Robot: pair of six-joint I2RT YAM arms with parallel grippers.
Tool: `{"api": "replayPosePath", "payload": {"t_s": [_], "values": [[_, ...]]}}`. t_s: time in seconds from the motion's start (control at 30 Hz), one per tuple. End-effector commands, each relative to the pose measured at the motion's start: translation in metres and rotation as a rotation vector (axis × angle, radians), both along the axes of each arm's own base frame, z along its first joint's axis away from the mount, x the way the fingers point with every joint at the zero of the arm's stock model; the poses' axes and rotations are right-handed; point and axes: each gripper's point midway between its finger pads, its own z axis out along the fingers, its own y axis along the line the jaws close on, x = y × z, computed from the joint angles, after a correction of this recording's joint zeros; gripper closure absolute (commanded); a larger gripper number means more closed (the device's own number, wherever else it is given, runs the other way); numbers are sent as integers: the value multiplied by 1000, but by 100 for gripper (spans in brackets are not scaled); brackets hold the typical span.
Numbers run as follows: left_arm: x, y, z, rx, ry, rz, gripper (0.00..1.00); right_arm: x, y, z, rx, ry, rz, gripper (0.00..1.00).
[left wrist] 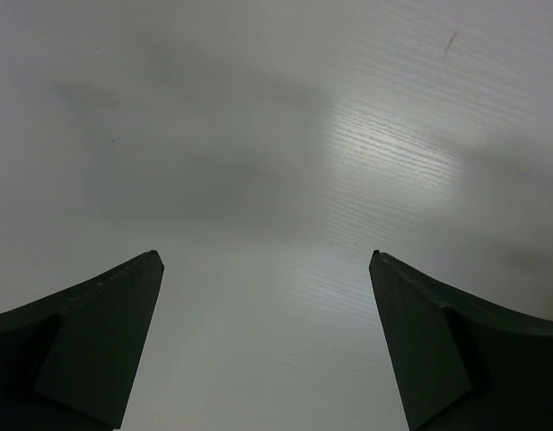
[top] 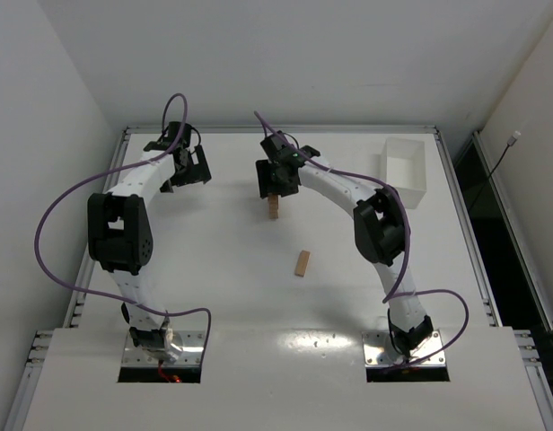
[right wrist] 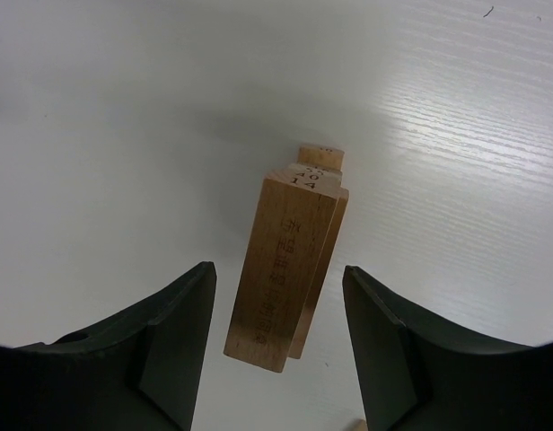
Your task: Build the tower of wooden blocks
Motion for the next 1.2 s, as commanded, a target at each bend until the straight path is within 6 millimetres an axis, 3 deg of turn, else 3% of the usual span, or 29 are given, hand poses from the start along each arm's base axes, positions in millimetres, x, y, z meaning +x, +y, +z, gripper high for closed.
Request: {"api": "replayPosePath", "payload": {"t_s": [0.0,0.47,1.17], "values": [[6,0,9,10,-23,-3,0,1,5,-4,23,7,-6,46],[6,-1,4,3,-14,-8,0,2,7,-3,35,4,-1,57],[6,-3,4,-5,-13,-13,0,7,5,-2,40,-4,-10,58]]}}
